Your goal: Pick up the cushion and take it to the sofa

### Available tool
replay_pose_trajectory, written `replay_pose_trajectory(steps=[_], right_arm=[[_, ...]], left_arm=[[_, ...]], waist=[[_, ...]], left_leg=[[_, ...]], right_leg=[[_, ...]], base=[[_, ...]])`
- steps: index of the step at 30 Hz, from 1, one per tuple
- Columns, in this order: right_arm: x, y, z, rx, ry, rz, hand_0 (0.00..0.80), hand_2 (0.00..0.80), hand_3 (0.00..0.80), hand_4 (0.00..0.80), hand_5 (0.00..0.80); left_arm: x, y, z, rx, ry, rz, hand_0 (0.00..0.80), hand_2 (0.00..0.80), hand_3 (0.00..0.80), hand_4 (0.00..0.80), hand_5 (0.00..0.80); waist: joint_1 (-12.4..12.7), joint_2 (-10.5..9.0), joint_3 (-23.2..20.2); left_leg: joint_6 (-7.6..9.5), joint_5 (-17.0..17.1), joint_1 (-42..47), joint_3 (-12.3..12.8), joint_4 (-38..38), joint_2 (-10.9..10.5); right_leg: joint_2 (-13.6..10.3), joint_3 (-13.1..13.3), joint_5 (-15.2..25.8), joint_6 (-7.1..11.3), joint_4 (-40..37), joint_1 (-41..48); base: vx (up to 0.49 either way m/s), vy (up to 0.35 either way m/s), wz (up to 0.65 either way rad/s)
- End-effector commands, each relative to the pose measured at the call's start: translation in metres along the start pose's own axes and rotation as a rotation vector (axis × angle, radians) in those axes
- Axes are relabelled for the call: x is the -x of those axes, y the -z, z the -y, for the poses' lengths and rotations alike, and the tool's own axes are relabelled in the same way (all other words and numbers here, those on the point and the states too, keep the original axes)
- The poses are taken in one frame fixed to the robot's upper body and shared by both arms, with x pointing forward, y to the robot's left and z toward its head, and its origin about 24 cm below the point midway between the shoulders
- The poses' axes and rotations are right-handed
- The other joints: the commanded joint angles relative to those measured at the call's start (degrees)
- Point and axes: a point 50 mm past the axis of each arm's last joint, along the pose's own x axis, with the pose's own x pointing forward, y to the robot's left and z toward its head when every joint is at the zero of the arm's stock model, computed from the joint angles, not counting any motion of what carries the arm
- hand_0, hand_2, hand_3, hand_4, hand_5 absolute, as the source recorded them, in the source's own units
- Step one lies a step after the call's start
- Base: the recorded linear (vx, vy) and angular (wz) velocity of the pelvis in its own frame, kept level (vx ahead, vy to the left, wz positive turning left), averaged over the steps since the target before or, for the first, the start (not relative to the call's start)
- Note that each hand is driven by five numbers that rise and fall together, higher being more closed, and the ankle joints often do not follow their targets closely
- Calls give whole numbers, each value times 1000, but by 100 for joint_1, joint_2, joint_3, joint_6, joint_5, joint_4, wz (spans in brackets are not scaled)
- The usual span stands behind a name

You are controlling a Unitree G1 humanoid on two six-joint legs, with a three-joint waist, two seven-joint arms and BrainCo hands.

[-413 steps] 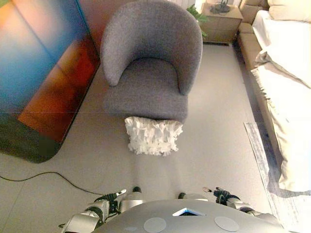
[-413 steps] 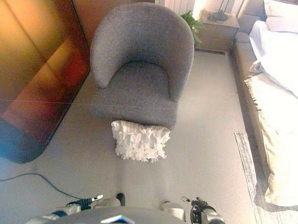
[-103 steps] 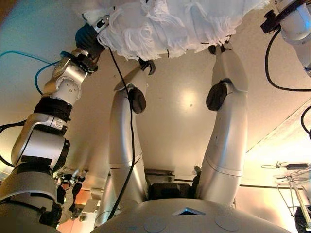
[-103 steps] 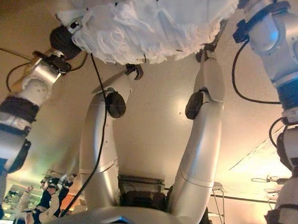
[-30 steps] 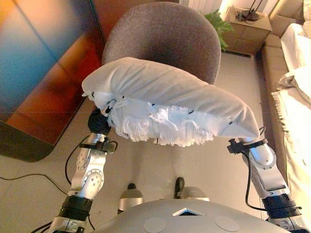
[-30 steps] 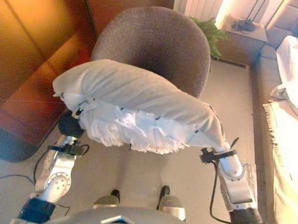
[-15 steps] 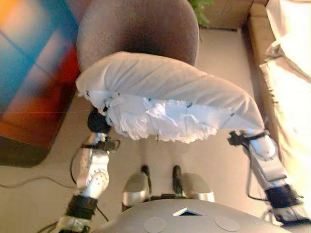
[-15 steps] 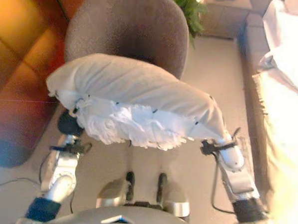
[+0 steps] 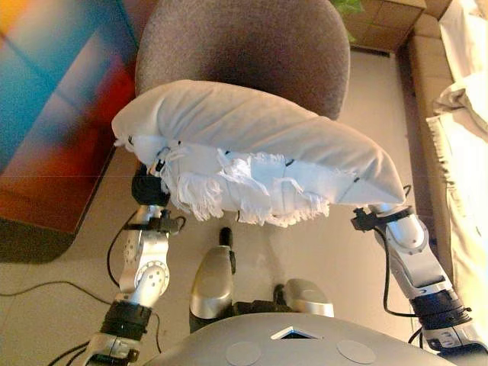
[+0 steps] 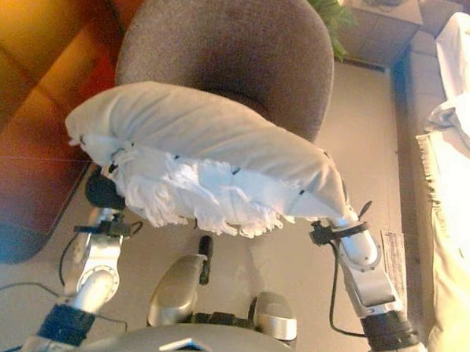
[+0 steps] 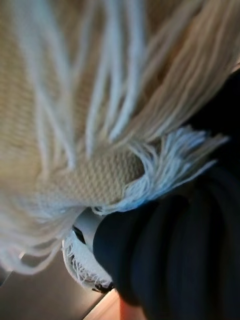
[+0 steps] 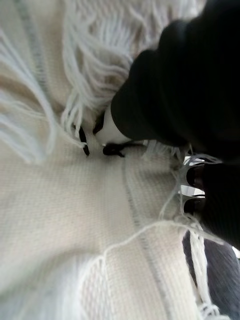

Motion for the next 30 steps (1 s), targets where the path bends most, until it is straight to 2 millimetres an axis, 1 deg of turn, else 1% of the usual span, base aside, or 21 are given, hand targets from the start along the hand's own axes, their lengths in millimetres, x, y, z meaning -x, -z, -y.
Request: replay_pose_trajectory(steps=[1,3,4,5,6,7,8,10,11,13,16,18,20,21,23,24,25,27,28,29,30], right_arm=[[-17,-45,-17,-52,-27,297,800,800,800,800,800],[-18,-42,-20,-54,-11,290,800,800,800,800,800],[-19,-42,-20,-54,-7,288,800,800,800,800,800],[-19,-42,-19,-56,-4,286,800,800,800,800,800],[-21,-42,-19,-55,-4,290,800,800,800,800,800],[-21,-42,-19,-55,-5,295,800,800,800,800,800],[-21,-43,-19,-54,-6,301,800,800,800,800,800],[-19,-43,-15,-47,2,309,800,800,800,800,800],[-19,-43,-14,-45,5,310,800,800,800,800,800],[-19,-43,-11,-40,19,306,800,800,800,800,800],[-21,-44,-9,-41,28,304,800,800,800,800,800],[-22,-44,-7,-46,27,301,800,800,800,800,800],[-24,-44,-6,-43,8,294,800,800,800,800,800],[-25,-43,-5,-43,-3,279,800,800,800,800,800],[-25,-43,-3,-47,-25,252,800,800,800,800,800],[-24,-43,-2,-46,-34,246,800,800,800,800,800],[-21,-41,-4,-38,-62,233,800,800,800,800,800],[-18,-34,-7,-40,-87,203,800,800,800,800,800],[-17,-30,-8,-39,-86,189,800,800,800,800,800],[-16,-25,-9,-46,-84,171,800,800,800,800,800],[-16,-22,-10,-53,-85,161,800,800,800,800,800]], left_arm=[[-13,-12,44,17,253,90,800,800,800,800,800],[-16,-10,42,18,259,73,800,800,800,800,800],[-17,-10,42,21,265,66,800,800,800,800,800],[-18,-10,41,20,269,61,800,800,800,800,800],[-19,-10,42,21,271,61,800,800,800,800,800],[-19,-10,42,23,270,62,800,800,800,800,800],[-19,-10,43,24,268,65,800,800,800,800,800],[-20,-11,46,22,279,68,800,800,800,800,800],[-19,-10,47,20,282,67,800,800,800,800,800],[-18,-10,47,10,290,59,800,800,800,800,800],[-19,-10,49,3,300,54,800,800,800,800,800],[-20,-9,47,0,299,51,800,800,800,800,800],[-23,-9,47,3,283,60,800,800,800,800,800],[-22,-8,46,4,261,59,800,800,800,800,800],[-19,-7,42,10,223,52,800,800,800,800,800],[-17,-7,41,7,218,52,800,800,800,800,800],[-14,-9,38,-1,207,60,800,800,800,800,800],[-9,-9,34,-6,171,67,800,800,800,800,800],[-6,-6,32,-4,155,59,800,800,800,800,800],[-4,-3,29,1,132,44,800,800,800,800,800],[-3,0,28,-1,120,31,800,800,800,800,800]], waist=[[-15,-5,-764],[-41,0,-829],[-54,21,-843],[-79,24,-838],[-124,92,-805],[-183,146,-747],[-257,187,-677],[-395,222,-557],[-438,223,-523],[-551,164,-484],[-660,150,-441],[-679,105,-476],[-687,35,-578],[-718,42,-668],[-780,114,-775],[-774,106,-788],[-745,81,-787],[-633,-6,-698],[-581,-17,-662],[-507,-15,-599],[-474,5,-558]], left_leg=[[-12,253,-5,-723,-985,21],[38,221,94,-807,-1035,-106],[44,212,147,-769,-1050,-136],[52,194,214,-741,-1076,-169],[30,139,418,-632,-1132,-108],[8,100,611,-619,-1203,-63],[-10,52,819,-666,-1270,-38],[-43,-129,1218,-715,-1391,-12],[-55,-209,1317,-732,-1417,-1],[-60,-465,1517,-847,-1426,-27],[-15,-761,1731,-1003,-1356,69],[-16,-921,1813,-1045,-1248,147],[-103,-1112,1841,-991,-943,264],[-211,-1067,1979,-943,-778,446],[-490,-429,2044,-941,-295,803],[-548,-176,1966,-966,44,844],[-578,205,1590,-1012,842,852],[-437,394,659,-1129,2173,610],[-411,369,419,-1133,2253,503],[-418,346,318,-1086,1873,414],[-459,346,363,-966,1192,437]], right_leg=[[464,-181,1979,192,-738,506],[618,-90,1993,187,-986,279],[623,-178,2010,174,-1242,98],[586,-291,1971,160,-1418,6],[475,-555,1953,125,-1778,-411],[444,-676,1913,70,-1996,-672],[444,-739,1884,-4,-2259,-862],[185,-841,2112,-18,-3074,-1146],[114,-791,2243,9,-3342,-1183],[-149,-412,2931,172,-4121,-1323],[-267,27,3229,266,-4413,-1420],[-261,-26,3090,314,-4463,-1260],[-267,-125,2969,277,-4429,-1135],[-175,-123,2854,194,-4274,-1139],[40,-93,2662,-20,-4114,-1111],[74,-97,2644,-82,-4125,-1083],[129,-110,2615,-223,-4178,-972],[154,-92,2573,-421,-4213,-742],[160,-110,2545,-436,-4252,-627],[174,-156,2495,-417,-4347,-431],[201,-221,2446,-379,-4444,-304]], base=[[552,86,-2],[493,66,29],[455,48,22],[388,41,12],[354,22,10],[330,-1,8],[323,-39,4],[330,-83,11],[369,-134,41],[443,-196,49],[419,-232,35],[386,-263,39],[386,-257,35],[423,-230,13],[338,-182,3],[253,-200,-11],[220,-225,-16],[239,-217,-30],[246,-105,-41],[248,-40,-25],[244,-23,-8]])
